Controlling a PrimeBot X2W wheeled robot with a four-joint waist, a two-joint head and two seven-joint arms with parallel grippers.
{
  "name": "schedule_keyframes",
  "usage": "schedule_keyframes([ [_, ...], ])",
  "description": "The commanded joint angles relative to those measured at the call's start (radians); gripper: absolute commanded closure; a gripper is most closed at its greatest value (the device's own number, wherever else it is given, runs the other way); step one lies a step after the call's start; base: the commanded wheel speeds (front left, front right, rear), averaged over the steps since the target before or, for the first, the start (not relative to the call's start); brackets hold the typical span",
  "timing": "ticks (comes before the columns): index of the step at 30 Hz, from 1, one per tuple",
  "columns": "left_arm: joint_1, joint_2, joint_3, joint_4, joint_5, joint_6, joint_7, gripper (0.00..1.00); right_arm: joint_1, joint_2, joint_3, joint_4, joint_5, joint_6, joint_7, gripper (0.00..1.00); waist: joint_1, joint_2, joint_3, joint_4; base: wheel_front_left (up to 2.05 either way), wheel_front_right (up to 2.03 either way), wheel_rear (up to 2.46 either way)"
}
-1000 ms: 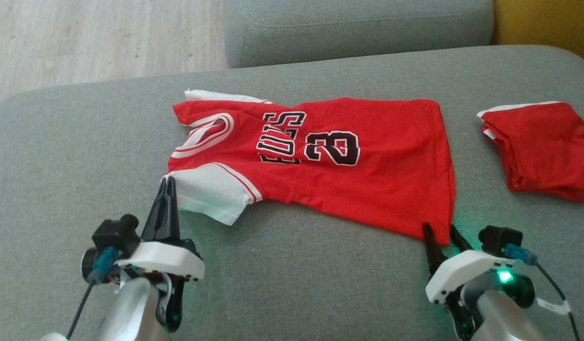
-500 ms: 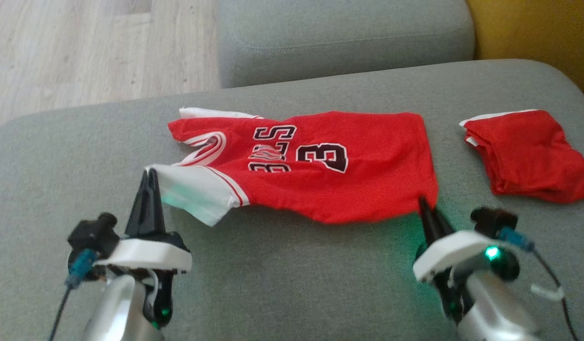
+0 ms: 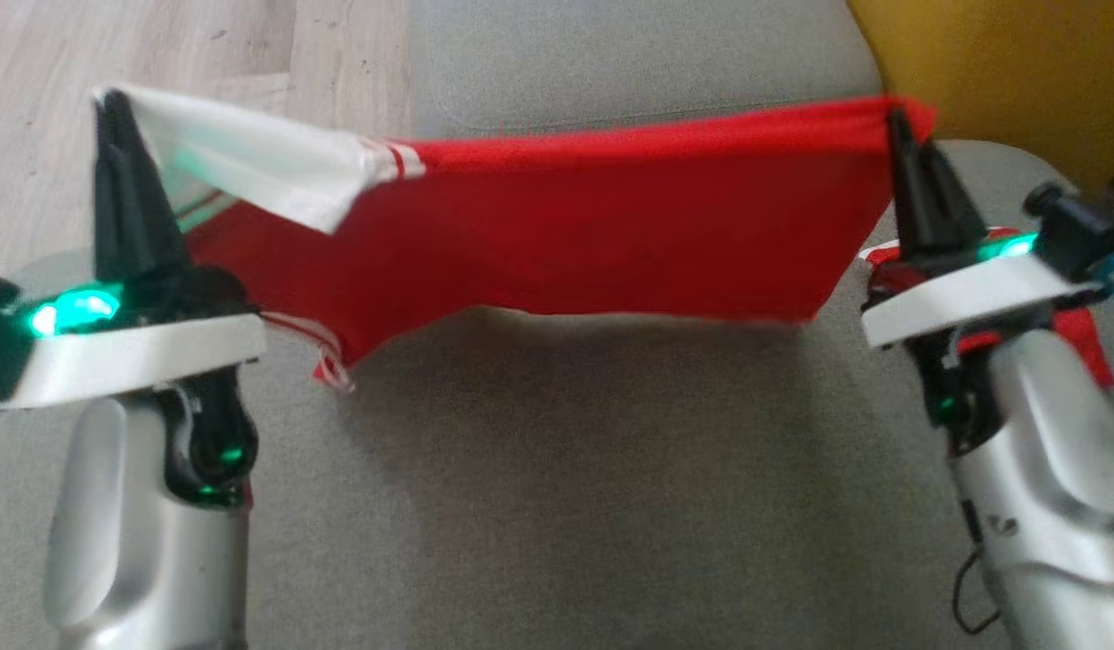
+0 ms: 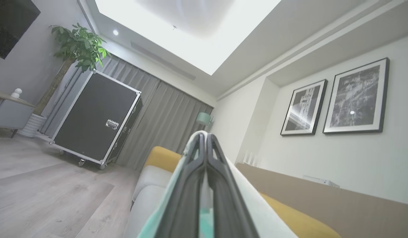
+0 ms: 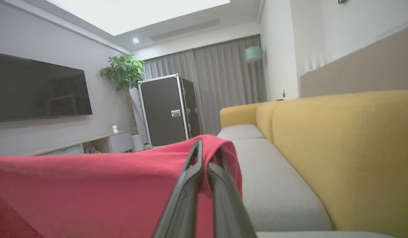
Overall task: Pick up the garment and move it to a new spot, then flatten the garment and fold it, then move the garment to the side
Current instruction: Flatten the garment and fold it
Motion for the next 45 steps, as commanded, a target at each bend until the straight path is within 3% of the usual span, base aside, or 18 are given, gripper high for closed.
schedule_keyframes([
  [1,-0.05,0.021,0.043,-0.063,-0.008,0.007,0.009,1.0,-0.052,-0.009,0.009,-0.063,-0.008,-0.001,0.011,1.0,0.0,0.0,-0.001,0.0,0.0,0.0,0.0],
  [10,-0.063,0.016,0.091,-0.338,-0.055,0.093,0.08,1.0,-0.014,-0.023,-0.068,-0.34,-0.026,-0.001,0.138,1.0,0.0,0.0,0.032,0.0,0.0,0.0,0.0],
  [16,-0.184,0.055,0.085,-0.263,-0.077,0.104,0.165,1.0,-0.086,-0.023,-0.085,-0.359,-0.015,-0.001,0.25,1.0,0.0,0.0,0.137,0.008,0.0,0.0,0.0],
  [23,-0.513,0.12,0.082,0.124,-0.086,0.07,0.187,1.0,-0.4,-0.101,0.065,-0.101,-0.017,-0.001,0.23,1.0,0.0,0.0,0.302,0.02,0.0,0.0,0.0],
  [28,-0.78,0.193,0.066,0.389,-0.013,0.046,0.104,1.0,-0.686,-0.107,0.162,0.16,-0.013,-0.001,0.086,1.0,0.0,0.0,0.379,0.024,0.0,0.0,0.0],
  [32,-0.944,0.208,0.06,0.533,0.015,0.029,0.003,1.0,-0.852,-0.086,0.171,0.337,-0.008,-0.001,-0.052,1.0,0.0,0.0,0.409,0.039,0.0,0.0,0.0],
  [38,-1.019,0.192,0.035,0.653,0.026,-0.014,-0.066,1.0,-0.904,-0.081,0.187,0.46,0.016,-0.001,-0.106,1.0,0.0,0.0,0.42,0.066,0.0,0.0,0.0],
  [45,-0.908,0.149,-0.042,0.759,0.027,-0.041,-0.083,1.0,-0.789,-0.097,0.245,0.615,0.092,-0.001,-0.102,1.0,0.0,0.0,0.424,0.111,0.0,0.0,0.0],
])
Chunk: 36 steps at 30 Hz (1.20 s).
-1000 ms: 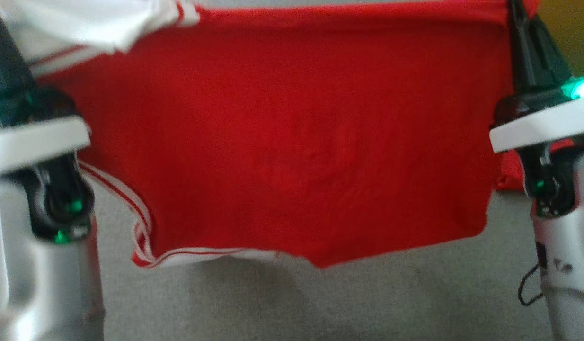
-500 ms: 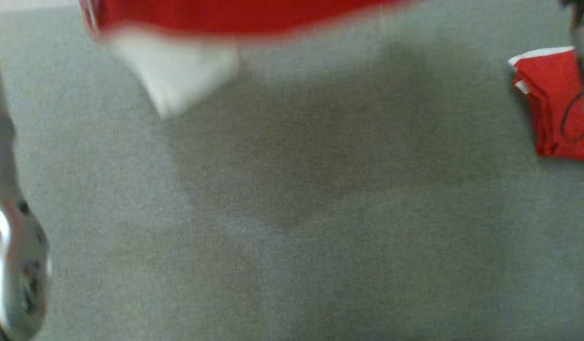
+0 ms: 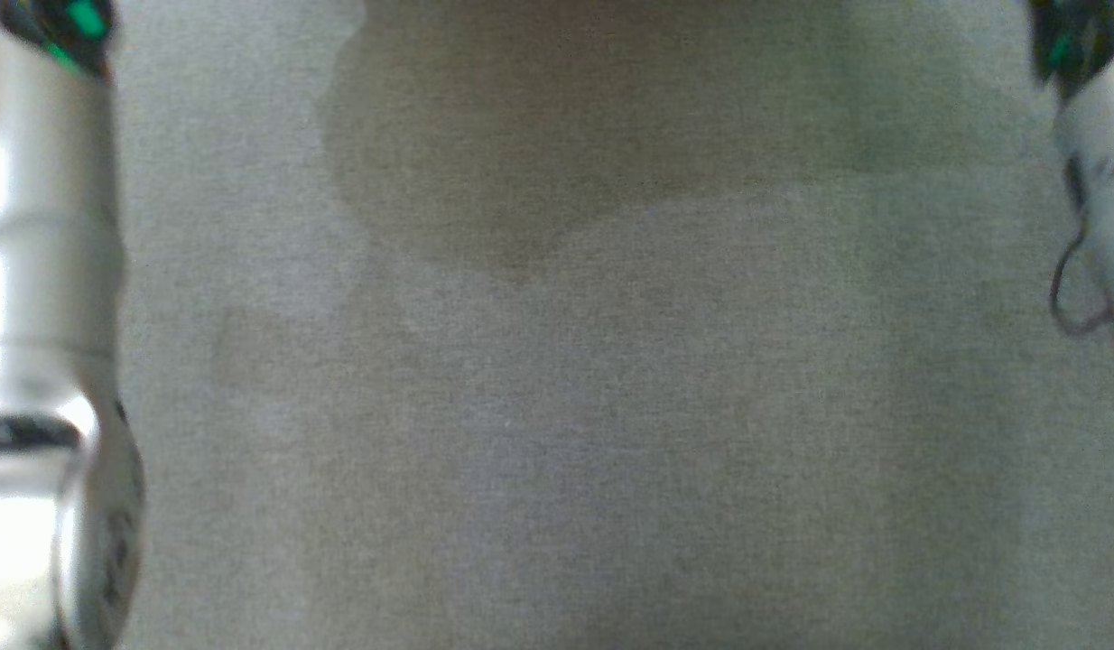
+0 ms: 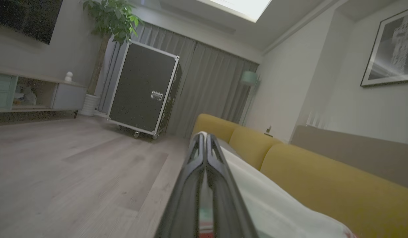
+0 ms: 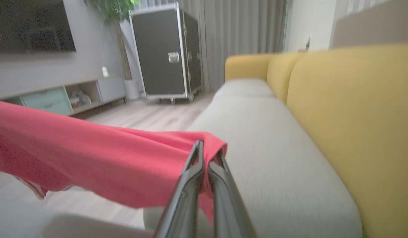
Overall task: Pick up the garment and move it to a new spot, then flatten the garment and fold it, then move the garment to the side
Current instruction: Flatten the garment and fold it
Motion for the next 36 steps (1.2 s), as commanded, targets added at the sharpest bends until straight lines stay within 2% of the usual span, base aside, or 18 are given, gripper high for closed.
schedule_keyframes([
  [1,0.029,0.047,-0.003,-0.013,0.0,-0.004,-0.007,1.0,0.037,0.0,0.02,0.006,0.029,-0.001,0.018,1.0,-0.0001,0.0001,-0.009,0.009,0.0,0.0,0.0],
  [6,0.208,0.059,-0.09,0.013,-0.06,-0.006,0.016,1.0,0.149,-0.026,0.127,0.048,0.112,-0.001,0.116,1.0,-0.0001,0.0001,-0.056,0.013,0.0,0.0,0.0],
  [10,0.376,0.096,-0.188,-0.042,-0.13,-0.006,0.081,1.0,0.249,-0.056,0.225,0.023,0.188,-0.001,0.222,1.0,-0.0001,0.0001,-0.115,0.004,0.0,0.0,0.0],
  [16,0.62,0.207,-0.301,-0.175,-0.17,-0.006,0.13,1.0,0.364,-0.11,0.38,-0.073,0.28,-0.001,0.332,1.0,-0.0001,0.0001,-0.205,-0.018,0.0,0.0,0.0],
  [22,0.818,0.311,-0.407,-0.38,-0.252,-0.006,0.259,1.0,0.446,-0.173,0.483,-0.134,0.365,-0.001,0.392,1.0,-0.0001,0.0001,-0.286,-0.019,0.0,0.0,0.0],
  [30,1.044,0.45,-0.421,-0.628,-0.416,-0.006,0.411,1.0,0.531,-0.236,0.606,-0.207,0.468,-0.001,0.468,1.0,-0.0001,0.0001,-0.37,-0.033,0.0,0.0,0.0],
  [36,1.149,0.504,-0.42,-0.739,-0.484,0.008,0.48,1.0,0.576,-0.267,0.671,-0.272,0.543,-0.001,0.544,1.0,-0.0001,0.0001,-0.406,-0.046,0.0,0.0,0.0],
])
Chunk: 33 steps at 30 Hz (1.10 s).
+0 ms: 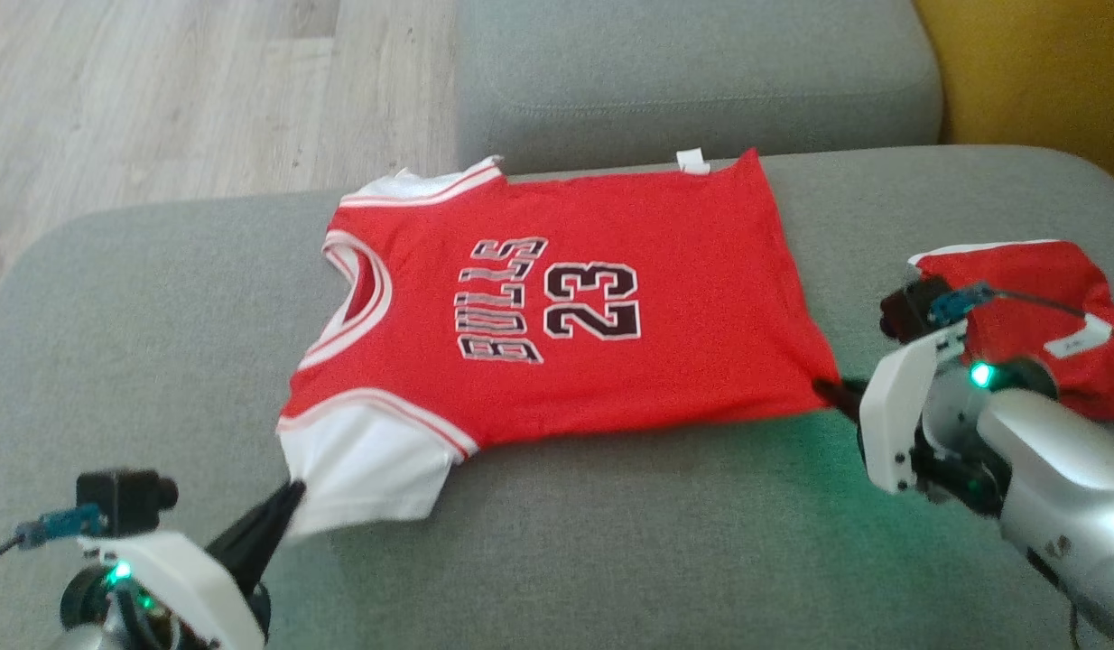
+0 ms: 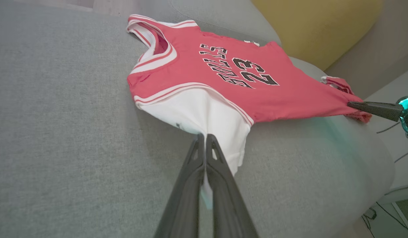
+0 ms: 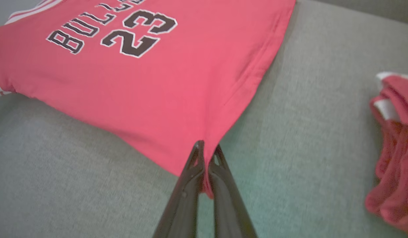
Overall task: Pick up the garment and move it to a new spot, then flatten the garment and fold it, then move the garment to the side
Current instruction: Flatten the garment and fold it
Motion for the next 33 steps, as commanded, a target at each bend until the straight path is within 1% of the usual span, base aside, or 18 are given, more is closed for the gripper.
schedule_keyframes([
  [1,-0.048,0.051,0.054,-0.033,-0.005,0.009,0.001,1.0,-0.002,-0.027,-0.004,-0.019,0.01,-0.001,0.0,1.0,0.0001,0.0,-0.008,-0.005,0.0,0.0,0.0],
  [5,-0.002,0.081,0.06,-0.104,-0.017,0.034,0.015,1.0,0.013,-0.057,0.019,-0.065,0.052,-0.001,0.033,1.0,0.0001,0.0,-0.021,-0.008,0.0,0.0,0.0],
  [10,-0.005,0.093,0.068,-0.127,0.012,0.066,0.003,1.0,0.008,-0.069,0.017,-0.087,0.078,-0.001,0.036,1.0,0.0001,0.0,-0.014,-0.016,0.0,0.0,0.0],
  [17,-0.066,0.089,0.075,-0.104,0.032,0.084,0.011,1.0,-0.013,-0.027,-0.029,-0.076,0.135,-0.001,0.044,1.0,0.0001,0.0,0.024,-0.038,0.0,0.0,0.0],
  [22,-0.15,0.093,0.072,-0.064,0.06,0.082,0.036,1.0,-0.054,-0.013,-0.035,-0.064,0.115,-0.001,0.044,1.0,0.0001,0.0,0.069,-0.047,0.0,0.0,0.0],
  [27,-0.283,0.077,0.048,0.004,0.095,0.065,0.087,1.0,-0.11,0.02,-0.065,-0.031,0.128,-0.001,0.065,1.0,0.0001,0.0,0.13,-0.047,0.0,0.0,0.0],
  [33,-0.441,0.045,0.018,0.105,0.147,0.043,0.12,1.0,-0.163,0.052,-0.089,0.029,0.137,-0.001,0.078,1.0,0.0001,0.0,0.181,-0.04,0.0,0.0,0.0],
])
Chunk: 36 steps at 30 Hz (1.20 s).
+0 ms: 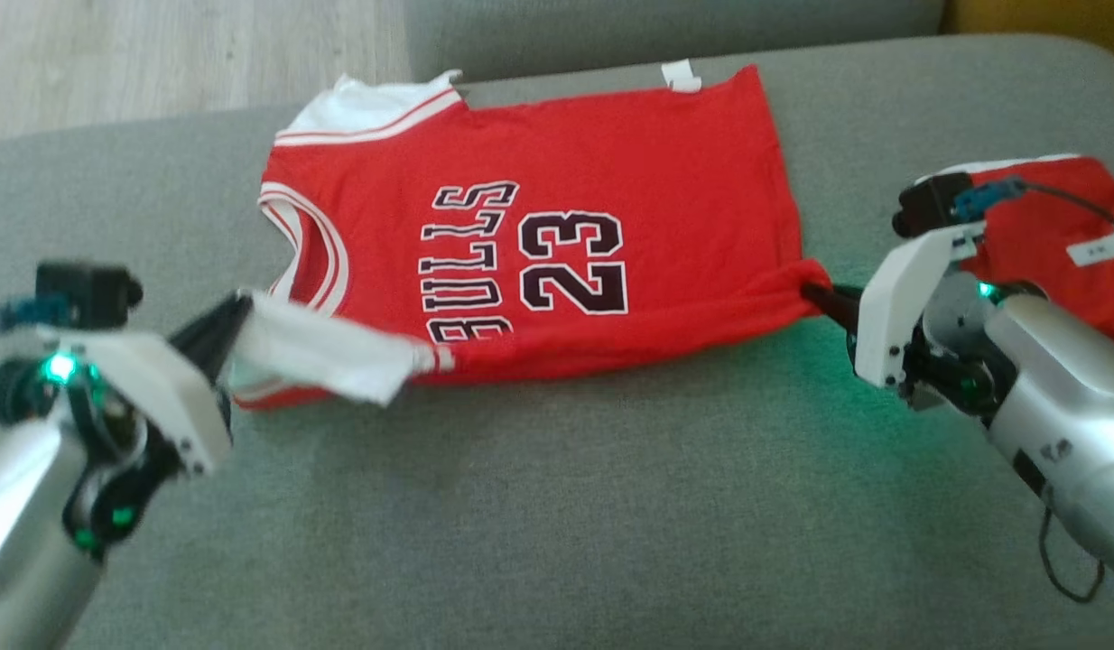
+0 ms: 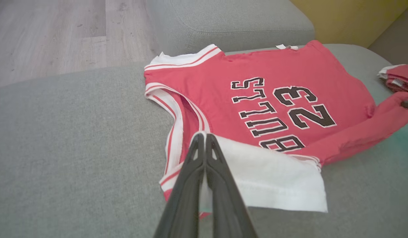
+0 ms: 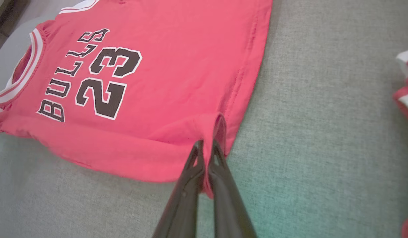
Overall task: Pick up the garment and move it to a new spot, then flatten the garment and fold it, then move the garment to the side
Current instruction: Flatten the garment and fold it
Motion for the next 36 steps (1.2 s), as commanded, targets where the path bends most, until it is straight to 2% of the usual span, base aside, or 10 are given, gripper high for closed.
schedule_keyframes([
  [1,-0.101,0.026,0.045,0.003,0.015,-0.01,0.006,1.0,-0.044,0.008,-0.015,-0.003,0.004,-0.001,0.001,1.0,-0.0002,0.0,0.023,0.004,0.0,0.0,0.0],
  [15,-0.371,-0.042,-0.043,0.222,0.117,-0.042,0.052,1.0,-0.152,0.055,-0.013,0.099,-0.019,-0.001,-0.009,1.0,-0.0002,0.0,0.111,-0.009,0.0,0.0,0.0],
  [16,-0.388,-0.049,-0.047,0.239,0.128,-0.043,0.039,1.0,-0.164,0.057,-0.013,0.107,-0.031,-0.001,-0.031,0.13,-0.0002,0.0,0.117,-0.01,0.0,0.0,0.0],
  [17,-0.405,-0.057,-0.048,0.254,0.143,-0.042,0.014,0.64,-0.173,0.061,-0.017,0.122,-0.036,-0.001,-0.052,0.0,-0.0002,0.0,0.123,-0.01,0.0,0.0,0.0],
  [18,-0.422,-0.066,-0.046,0.272,0.159,-0.036,-0.019,0.09,-0.18,0.067,-0.02,0.138,-0.041,-0.001,-0.068,0.0,-0.0002,0.0,0.127,-0.009,0.0,0.0,0.0],
  [19,-0.437,-0.076,-0.042,0.292,0.176,-0.027,-0.057,0.0,-0.188,0.071,-0.024,0.151,-0.047,-0.001,-0.092,0.0,-0.0002,0.0,0.131,-0.009,0.0,0.0,0.0],
  [23,-0.486,-0.127,-0.013,0.362,0.22,0.003,-0.252,0.0,-0.203,0.091,-0.056,0.192,-0.05,-0.001,-0.21,0.0,-0.0002,0.0,0.136,-0.003,0.0,0.0,0.0],
  [29,-0.487,-0.202,0.048,0.429,0.221,0.022,-0.545,0.0,-0.19,0.089,-0.099,0.201,-0.072,-0.001,-0.481,0.0,-0.0002,0.0,0.095,0.011,0.0,0.0,0.0],
  [32,-0.446,-0.245,0.087,0.41,0.189,0.0,-0.606,0.0,-0.168,0.087,-0.115,0.19,-0.094,-0.001,-0.604,0.0,-0.0002,0.0,0.063,0.016,0.0,0.0,0.0],
  [36,-0.357,-0.292,0.173,0.312,0.198,-0.007,-0.619,0.0,-0.132,0.078,-0.197,0.136,-0.156,-0.001,-0.641,0.0,-0.0002,0.0,0.024,0.022,0.0,0.0,0.0],
])
